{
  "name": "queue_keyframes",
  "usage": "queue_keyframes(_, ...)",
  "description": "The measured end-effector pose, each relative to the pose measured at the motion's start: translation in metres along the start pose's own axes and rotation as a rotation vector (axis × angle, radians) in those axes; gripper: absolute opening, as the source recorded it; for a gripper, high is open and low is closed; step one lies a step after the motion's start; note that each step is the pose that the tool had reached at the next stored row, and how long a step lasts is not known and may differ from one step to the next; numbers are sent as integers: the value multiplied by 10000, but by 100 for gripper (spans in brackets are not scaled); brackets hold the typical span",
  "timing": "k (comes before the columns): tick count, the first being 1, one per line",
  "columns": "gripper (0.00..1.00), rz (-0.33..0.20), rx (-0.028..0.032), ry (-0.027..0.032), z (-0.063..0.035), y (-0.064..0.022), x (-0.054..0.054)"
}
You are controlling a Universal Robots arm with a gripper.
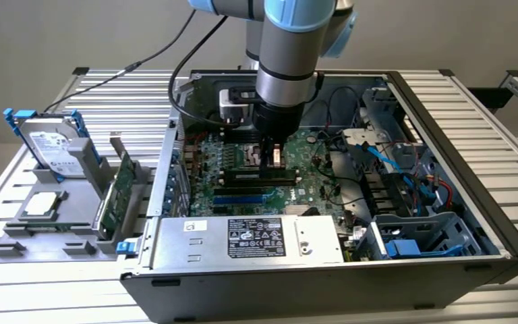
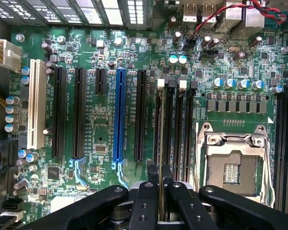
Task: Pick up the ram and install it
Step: 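Insert the ram into the slot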
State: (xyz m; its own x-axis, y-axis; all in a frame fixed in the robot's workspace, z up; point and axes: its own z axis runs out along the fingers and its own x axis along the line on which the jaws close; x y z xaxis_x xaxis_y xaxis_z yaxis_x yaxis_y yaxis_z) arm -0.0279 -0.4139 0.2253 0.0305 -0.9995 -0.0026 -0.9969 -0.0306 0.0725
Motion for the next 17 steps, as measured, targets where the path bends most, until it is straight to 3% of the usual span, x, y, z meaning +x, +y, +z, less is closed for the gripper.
queue_keyframes(17,14,-50,4,4,26,3,0)
